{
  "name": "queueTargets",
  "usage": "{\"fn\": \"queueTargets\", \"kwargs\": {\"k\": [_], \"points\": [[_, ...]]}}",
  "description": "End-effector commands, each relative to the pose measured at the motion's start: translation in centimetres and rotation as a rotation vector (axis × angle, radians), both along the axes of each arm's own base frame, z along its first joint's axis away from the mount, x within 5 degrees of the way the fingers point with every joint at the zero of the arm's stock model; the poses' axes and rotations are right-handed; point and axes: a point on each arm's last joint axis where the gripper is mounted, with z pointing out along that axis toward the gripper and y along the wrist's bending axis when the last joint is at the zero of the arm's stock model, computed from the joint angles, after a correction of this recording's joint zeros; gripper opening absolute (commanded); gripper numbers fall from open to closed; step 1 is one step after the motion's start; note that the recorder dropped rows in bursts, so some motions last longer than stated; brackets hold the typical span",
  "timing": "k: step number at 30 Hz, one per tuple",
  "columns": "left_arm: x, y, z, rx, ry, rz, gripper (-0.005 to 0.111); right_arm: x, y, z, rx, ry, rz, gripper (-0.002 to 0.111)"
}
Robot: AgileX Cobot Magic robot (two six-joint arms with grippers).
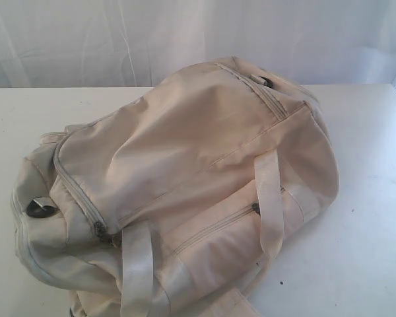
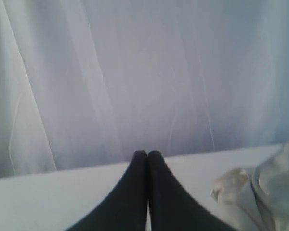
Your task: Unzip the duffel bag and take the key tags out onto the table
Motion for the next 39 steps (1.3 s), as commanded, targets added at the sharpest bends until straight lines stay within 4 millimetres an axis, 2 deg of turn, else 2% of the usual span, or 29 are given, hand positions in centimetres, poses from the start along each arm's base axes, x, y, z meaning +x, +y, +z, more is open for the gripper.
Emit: {"fn": "queueTargets", "kwargs": {"k": [1,9,12,14,16,19,21,25,27,31,32,33,34,35,36,37,39], "points": [[-0.4,0.0,1.2,0.01,-0.146,-0.003,0.0,-0.4,0.0,1.4,-0.041,-0.169,-0.016,0.0],[-0.7,-0.1,1.9,0.016,-0.232,-0.003,0.0,-0.5,-0.1,1.5,-0.027,-0.188,-0.017,0.0],[-1.4,-0.1,3.2,-0.054,-0.405,-0.04,0.0,-0.4,-0.1,1.2,-0.02,-0.147,-0.014,0.0],[-1.5,-0.2,4.5,-0.132,-0.378,-0.072,0.0,-0.3,-0.1,0.9,0.043,-0.128,-0.001,0.0],[-1.7,-0.3,6.4,-0.187,-0.221,-0.075,0.0,-0.3,-0.2,0.9,0.159,-0.14,0.014,0.0],[-1.3,-0.3,8.5,-0.218,0.019,-0.057,0.0,0.0,-0.2,0.6,0.218,-0.075,0.018,0.0],[-0.8,-0.3,10.2,-0.21,0.136,-0.046,0.0,0.6,-0.2,1.1,0.237,-0.006,0.019,0.0],[0.6,-0.3,13.0,-0.093,0.436,-0.042,0.0,2.2,-0.2,3.8,0.317,0.156,0.033,0.0],[1.8,-0.8,13.8,-0.07,0.628,-0.125,0.0,3.3,-0.2,5.9,0.311,0.234,0.038,0.0],[4.4,-3.4,15.0,0.025,0.898,-0.513,0.0,6.7,-0.3,9.2,0.204,0.455,0.053,0.0],[6.1,-4.2,15.2,0.029,1.006,-0.665,0.0,8.5,-0.3,10.5,0.16,0.56,0.084,0.0],[7.0,-4.4,15.2,0.018,1.046,-0.721,0.0,9.7,-0.1,11.1,0.144,0.622,0.122,0.0],[8.5,-4.5,15.0,-0.017,1.113,-0.758,0.0,11.8,0.5,12.3,0.111,0.726,0.229,0.0],[9.2,-4.5,14.7,-0.032,1.146,-0.767,0.0,13.0,0.9,12.7,0.09,0.782,0.299,0.0],[10.2,-4.3,14.0,-0.107,1.207,-0.735,0.0,15.3,1.5,13.0,0.067,0.879,0.433,0.0],[10.6,-4.1,13.6,-0.138,1.243,-0.71,0.0,16.5,1.7,13.3,0.058,0.902,0.485,0.0],[11.3,-3.5,12.6,-0.225,1.349,-0.603,0.002,20.7,1.4,14.1,0.009,0.941,0.543,0.002]]}}
